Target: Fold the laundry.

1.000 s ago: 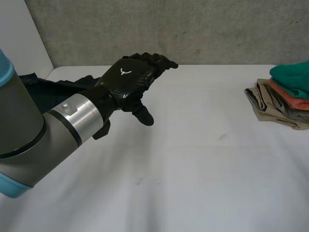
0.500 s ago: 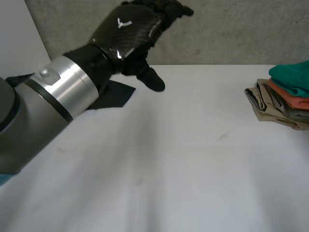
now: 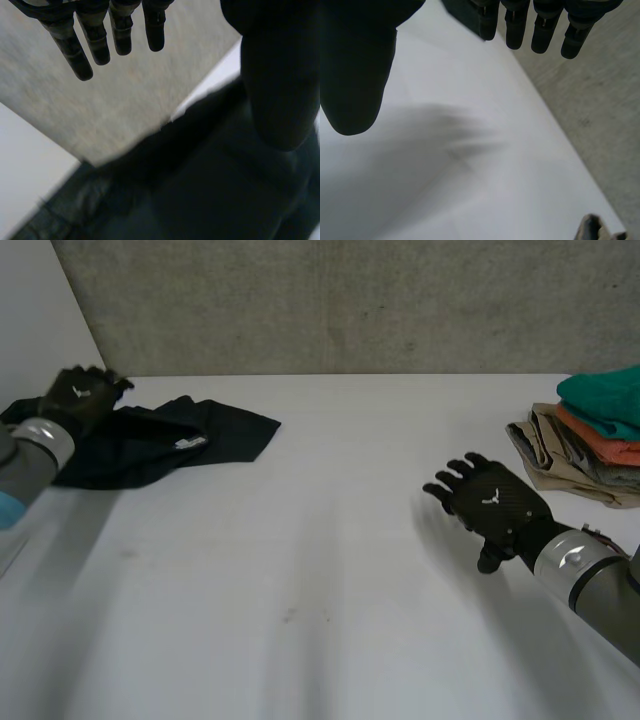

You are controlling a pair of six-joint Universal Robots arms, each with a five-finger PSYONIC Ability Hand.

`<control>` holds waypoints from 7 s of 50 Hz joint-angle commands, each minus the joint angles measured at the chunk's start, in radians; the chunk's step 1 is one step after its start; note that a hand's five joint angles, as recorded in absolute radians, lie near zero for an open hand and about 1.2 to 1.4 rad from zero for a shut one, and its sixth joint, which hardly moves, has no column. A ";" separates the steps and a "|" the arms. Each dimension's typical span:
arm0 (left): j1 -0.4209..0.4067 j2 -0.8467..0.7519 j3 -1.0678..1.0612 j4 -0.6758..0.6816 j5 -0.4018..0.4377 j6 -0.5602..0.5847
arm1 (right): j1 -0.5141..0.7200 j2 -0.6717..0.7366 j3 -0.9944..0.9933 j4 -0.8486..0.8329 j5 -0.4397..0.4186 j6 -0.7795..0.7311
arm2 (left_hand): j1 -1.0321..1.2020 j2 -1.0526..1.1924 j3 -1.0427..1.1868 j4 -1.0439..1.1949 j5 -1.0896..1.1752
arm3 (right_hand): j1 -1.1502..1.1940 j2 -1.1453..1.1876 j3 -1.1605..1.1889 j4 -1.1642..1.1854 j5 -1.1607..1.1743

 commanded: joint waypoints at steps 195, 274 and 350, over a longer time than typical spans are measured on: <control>-0.574 0.549 -0.715 0.073 -0.422 -0.216 | 0.147 0.233 -0.261 0.040 0.248 0.084 | 0.305 0.307 0.319 0.305 0.309 | 1.165 1.180 1.181 1.184 1.174; -0.520 0.211 -0.389 0.041 -0.419 -0.113 | 0.137 0.160 -0.252 0.257 0.307 0.404 | 1.165 1.167 1.180 1.165 1.169 | 0.405 0.421 0.422 0.425 0.415; -0.492 0.292 0.049 0.559 -0.431 0.031 | 0.201 0.170 -0.847 -0.412 0.471 0.097 | 1.165 1.167 1.180 1.165 1.169 | 1.165 1.180 1.181 1.184 1.174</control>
